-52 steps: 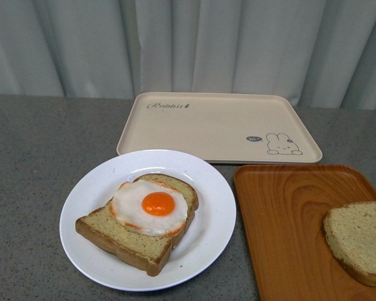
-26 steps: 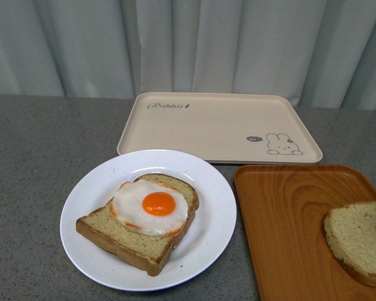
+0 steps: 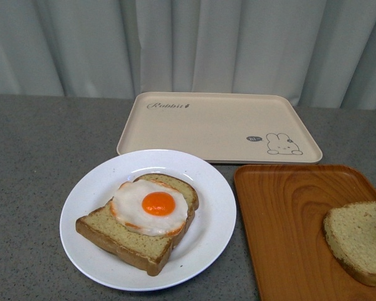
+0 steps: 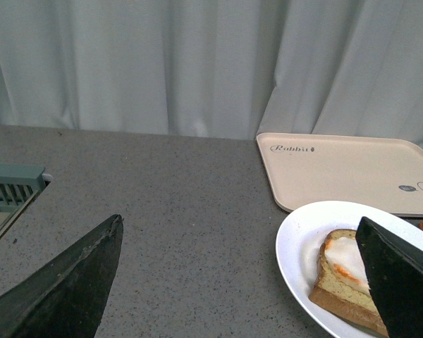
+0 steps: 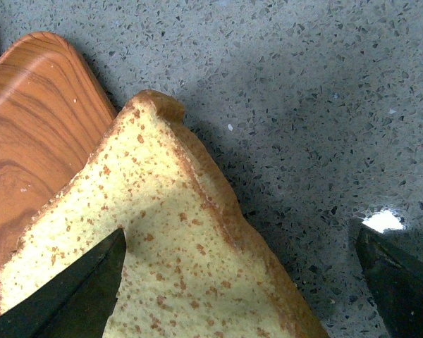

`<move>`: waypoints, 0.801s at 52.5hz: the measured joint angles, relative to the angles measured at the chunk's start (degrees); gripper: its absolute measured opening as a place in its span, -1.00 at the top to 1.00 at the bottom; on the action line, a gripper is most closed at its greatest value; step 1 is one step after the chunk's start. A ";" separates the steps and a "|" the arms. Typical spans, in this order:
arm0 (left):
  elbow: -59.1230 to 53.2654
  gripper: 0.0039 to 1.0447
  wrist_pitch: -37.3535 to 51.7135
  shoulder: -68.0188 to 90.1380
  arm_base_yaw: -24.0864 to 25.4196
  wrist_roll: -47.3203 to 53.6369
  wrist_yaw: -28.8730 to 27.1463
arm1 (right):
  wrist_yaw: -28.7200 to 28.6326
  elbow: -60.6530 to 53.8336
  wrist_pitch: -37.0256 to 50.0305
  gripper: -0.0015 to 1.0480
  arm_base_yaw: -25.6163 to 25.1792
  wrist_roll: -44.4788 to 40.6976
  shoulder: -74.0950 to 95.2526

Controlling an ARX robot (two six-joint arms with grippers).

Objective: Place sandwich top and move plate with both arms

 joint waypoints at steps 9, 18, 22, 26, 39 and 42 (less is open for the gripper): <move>0.00 -0.88 0.00 0.00 0.00 0.00 0.00 | 0.33 -0.07 0.17 -0.83 0.72 0.26 0.37; 0.00 -0.88 0.00 0.00 0.00 0.00 0.00 | 1.05 -0.07 0.37 -0.83 1.38 0.26 0.72; 0.00 -0.88 0.00 0.00 0.00 0.00 0.00 | 1.11 -0.07 0.61 -0.83 1.60 0.26 0.87; 0.00 -0.88 0.00 0.00 0.00 0.00 0.00 | 1.27 -0.11 1.05 -0.83 1.77 0.26 1.16; 0.00 -0.88 0.00 0.00 0.00 0.00 0.00 | 1.03 -0.24 1.86 -0.05 1.84 -0.15 1.38; 0.00 -0.88 0.00 0.00 0.00 0.00 0.00 | 0.76 -0.22 1.62 0.17 1.84 -0.50 1.16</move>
